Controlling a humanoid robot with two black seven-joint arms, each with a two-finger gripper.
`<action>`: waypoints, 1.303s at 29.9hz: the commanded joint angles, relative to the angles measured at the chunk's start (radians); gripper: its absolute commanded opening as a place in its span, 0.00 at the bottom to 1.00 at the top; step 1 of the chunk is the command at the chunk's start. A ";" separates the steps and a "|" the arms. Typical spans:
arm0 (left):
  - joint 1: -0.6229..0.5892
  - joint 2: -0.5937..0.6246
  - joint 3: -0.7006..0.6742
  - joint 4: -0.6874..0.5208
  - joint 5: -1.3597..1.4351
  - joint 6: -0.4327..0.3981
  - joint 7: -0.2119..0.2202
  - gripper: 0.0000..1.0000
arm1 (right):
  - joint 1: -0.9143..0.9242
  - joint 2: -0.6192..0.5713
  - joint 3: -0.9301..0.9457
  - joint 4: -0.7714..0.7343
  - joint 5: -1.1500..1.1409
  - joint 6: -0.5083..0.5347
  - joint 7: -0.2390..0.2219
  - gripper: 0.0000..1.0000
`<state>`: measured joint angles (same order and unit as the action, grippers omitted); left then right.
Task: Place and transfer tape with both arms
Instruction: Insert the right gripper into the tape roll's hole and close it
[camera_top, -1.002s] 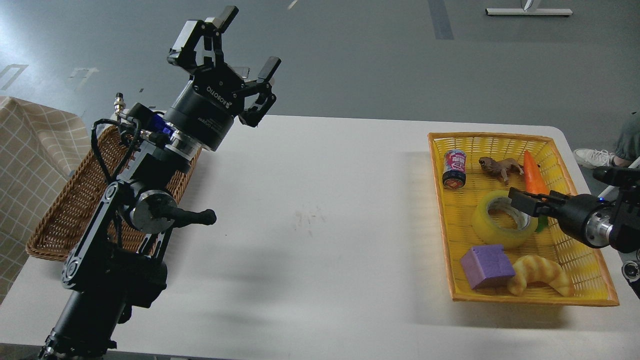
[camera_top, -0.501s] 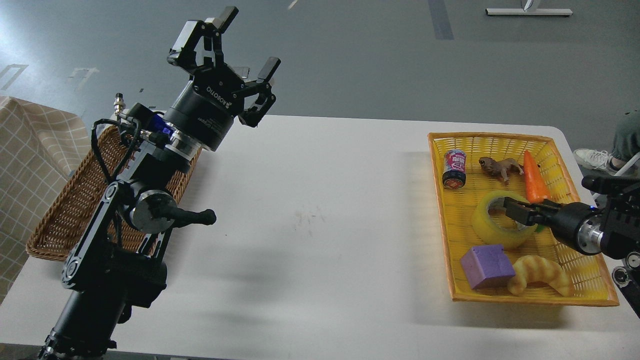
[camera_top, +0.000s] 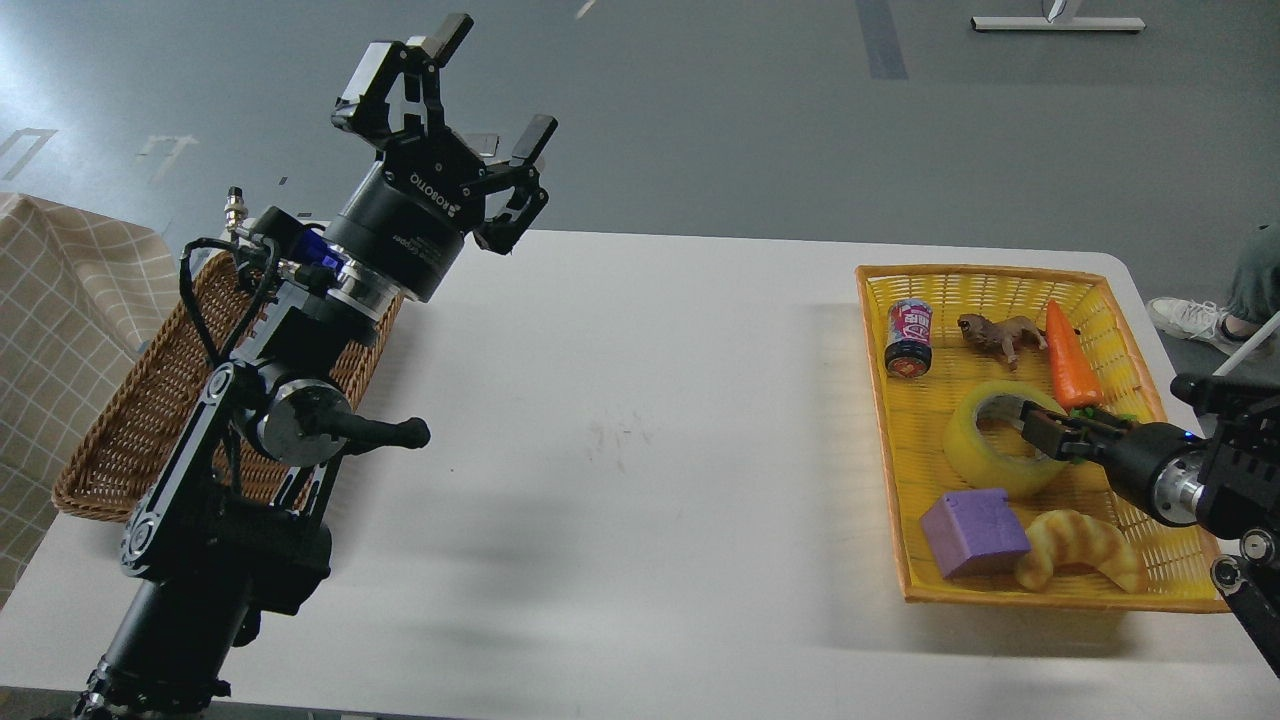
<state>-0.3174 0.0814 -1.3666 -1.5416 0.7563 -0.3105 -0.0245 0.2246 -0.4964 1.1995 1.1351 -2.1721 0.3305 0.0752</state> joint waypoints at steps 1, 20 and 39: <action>0.000 0.000 0.000 0.000 0.000 0.005 0.000 0.98 | -0.005 0.001 -0.014 -0.005 0.000 -0.036 0.000 0.77; -0.005 0.054 -0.002 -0.014 -0.002 0.013 0.000 0.98 | -0.018 0.009 -0.037 -0.034 -0.010 -0.074 0.123 0.63; -0.005 0.067 0.000 -0.029 -0.005 0.036 0.002 0.98 | -0.016 0.004 -0.037 -0.041 -0.010 -0.082 0.132 0.40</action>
<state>-0.3222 0.1519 -1.3680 -1.5712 0.7531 -0.2755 -0.0230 0.2088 -0.4875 1.1613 1.0924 -2.1816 0.2485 0.2000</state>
